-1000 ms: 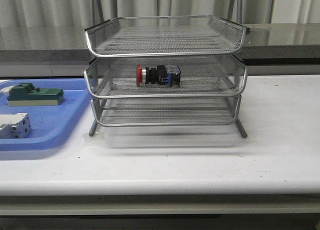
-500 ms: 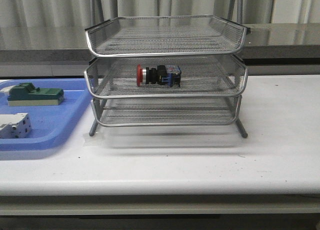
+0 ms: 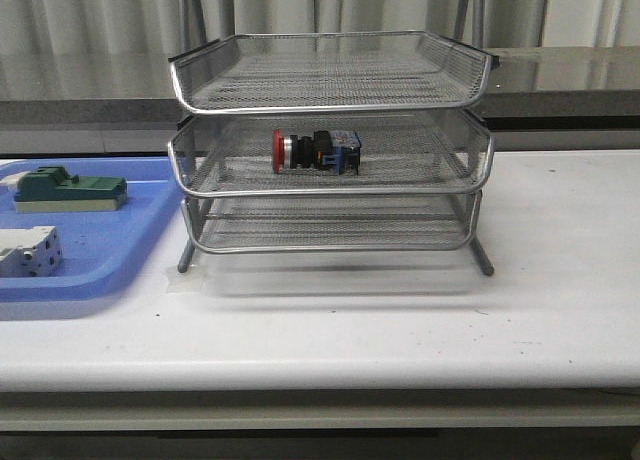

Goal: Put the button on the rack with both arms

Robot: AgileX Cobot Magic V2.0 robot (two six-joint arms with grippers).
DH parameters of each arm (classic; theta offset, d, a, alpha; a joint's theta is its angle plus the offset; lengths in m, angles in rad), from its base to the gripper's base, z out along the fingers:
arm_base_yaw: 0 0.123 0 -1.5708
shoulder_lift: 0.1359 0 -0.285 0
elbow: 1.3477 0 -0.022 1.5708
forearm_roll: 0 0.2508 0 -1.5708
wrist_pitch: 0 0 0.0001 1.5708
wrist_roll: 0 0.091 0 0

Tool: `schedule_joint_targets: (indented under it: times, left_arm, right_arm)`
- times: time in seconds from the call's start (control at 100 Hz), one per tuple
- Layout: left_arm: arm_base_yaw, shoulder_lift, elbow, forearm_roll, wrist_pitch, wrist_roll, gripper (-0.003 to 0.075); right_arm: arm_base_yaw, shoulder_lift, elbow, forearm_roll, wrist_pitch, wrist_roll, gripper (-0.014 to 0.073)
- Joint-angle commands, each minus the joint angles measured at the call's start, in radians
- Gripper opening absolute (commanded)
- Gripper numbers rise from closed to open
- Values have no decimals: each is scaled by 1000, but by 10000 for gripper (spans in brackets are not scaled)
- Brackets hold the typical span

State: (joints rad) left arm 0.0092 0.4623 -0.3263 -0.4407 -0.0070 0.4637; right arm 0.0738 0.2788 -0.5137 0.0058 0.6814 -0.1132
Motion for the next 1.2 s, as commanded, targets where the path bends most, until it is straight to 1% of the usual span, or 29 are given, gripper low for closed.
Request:
schedule_joint_targets:
  times: [0.0, 0.19, 0.38, 0.49, 0.59, 0.65, 1.19]
  left_arm:
    - [4, 4, -26, -9, -74, -7, -20]
    - [4, 4, -26, -9, -74, -7, -20]
    - [4, 4, -26, -9, -74, -7, -20]
    - [4, 6, -26, -9, -74, -7, -20]
    - [4, 6, -26, -9, -74, -7, -20]
    - [4, 6, -26, -9, -74, -7, -20]
    - [4, 6, -26, -9, -74, -7, -20]
  right_arm:
    - [-8, -34, 25, 10, -168, 27, -69]
    - [-11, -172, 204, 10, -393, 81, -69]
    - [-11, -315, 388, 14, -556, 92, -69]
    - [-13, -305, 470, 15, -659, 98, -69]
    - [-13, -305, 522, 16, -719, 113, -69]
    - [-13, -305, 524, 16, -699, 124, -69]
    - [-13, -305, 524, 16, -692, 124, -69]
